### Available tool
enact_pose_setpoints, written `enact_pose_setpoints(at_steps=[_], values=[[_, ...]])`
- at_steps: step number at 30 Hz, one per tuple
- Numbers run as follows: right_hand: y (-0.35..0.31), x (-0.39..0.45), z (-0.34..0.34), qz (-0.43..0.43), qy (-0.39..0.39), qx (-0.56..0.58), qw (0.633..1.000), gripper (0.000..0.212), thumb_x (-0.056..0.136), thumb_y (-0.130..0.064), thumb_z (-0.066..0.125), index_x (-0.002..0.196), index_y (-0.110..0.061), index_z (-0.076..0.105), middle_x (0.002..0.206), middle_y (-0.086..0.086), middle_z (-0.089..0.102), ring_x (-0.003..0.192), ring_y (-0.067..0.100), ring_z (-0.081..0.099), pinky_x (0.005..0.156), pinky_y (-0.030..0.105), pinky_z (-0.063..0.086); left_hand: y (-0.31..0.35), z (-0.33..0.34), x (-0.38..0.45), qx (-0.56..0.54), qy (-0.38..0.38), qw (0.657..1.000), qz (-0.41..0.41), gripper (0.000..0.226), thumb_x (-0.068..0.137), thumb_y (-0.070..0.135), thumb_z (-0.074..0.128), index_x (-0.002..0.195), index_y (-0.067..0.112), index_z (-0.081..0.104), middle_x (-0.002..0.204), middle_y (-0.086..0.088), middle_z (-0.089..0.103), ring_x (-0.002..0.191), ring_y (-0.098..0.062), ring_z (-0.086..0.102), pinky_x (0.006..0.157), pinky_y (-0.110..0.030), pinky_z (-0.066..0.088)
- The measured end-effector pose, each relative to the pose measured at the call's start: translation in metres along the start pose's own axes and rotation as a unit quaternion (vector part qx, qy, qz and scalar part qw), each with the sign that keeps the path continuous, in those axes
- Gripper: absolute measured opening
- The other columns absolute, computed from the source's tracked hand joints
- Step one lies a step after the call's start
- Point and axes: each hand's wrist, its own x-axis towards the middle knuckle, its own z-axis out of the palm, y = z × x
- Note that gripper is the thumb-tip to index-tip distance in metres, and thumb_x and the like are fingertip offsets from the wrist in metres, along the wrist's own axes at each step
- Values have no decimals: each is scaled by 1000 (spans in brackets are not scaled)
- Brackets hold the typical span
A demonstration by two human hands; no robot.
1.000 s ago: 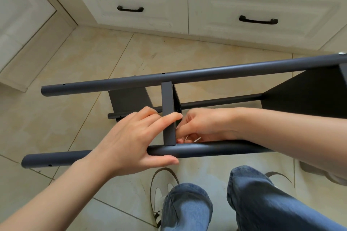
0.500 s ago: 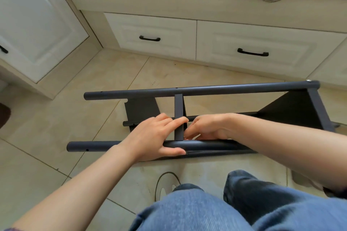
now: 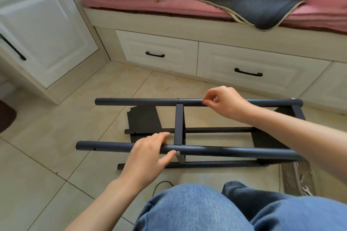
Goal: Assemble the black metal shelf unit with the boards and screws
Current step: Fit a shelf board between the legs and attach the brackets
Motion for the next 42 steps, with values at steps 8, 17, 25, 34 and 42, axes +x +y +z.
enact_pose_setpoints(at_steps=[8,17,25,34,42], values=[[19,16,12,-23,-72,-126,989,38,100,-30,51,138,-24,48,130,5,55,119,27,49,100,48,42,-22,-20,10,154,-109,982,-8,28,98,53,50,123,39,54,111,18,62,103,-6,55,101,-27,36],[28,26,7,-1,-57,-83,995,29,103,-24,47,131,-22,52,123,1,59,115,23,53,101,48,38,-14,-38,22,174,-110,978,12,22,103,36,49,125,39,49,115,17,56,106,-7,49,101,-26,34],[25,26,-36,6,28,29,999,31,101,-20,52,131,-17,53,118,5,61,109,23,55,101,52,43,9,-95,71,251,-18,966,59,33,103,33,52,135,41,50,120,17,57,115,-10,48,102,-33,24],[37,11,-52,69,170,258,949,26,100,-16,53,126,-18,48,102,-9,55,94,7,55,73,15,41,63,-159,137,335,169,912,163,47,82,7,78,123,29,70,115,-1,67,131,-33,48,116,-66,3],[66,-29,-24,106,228,376,892,24,97,-12,59,118,-21,50,108,-3,60,98,2,57,72,11,41,108,-147,146,274,271,897,216,26,77,3,82,101,8,77,146,-21,50,145,-46,31,120,-58,18]])
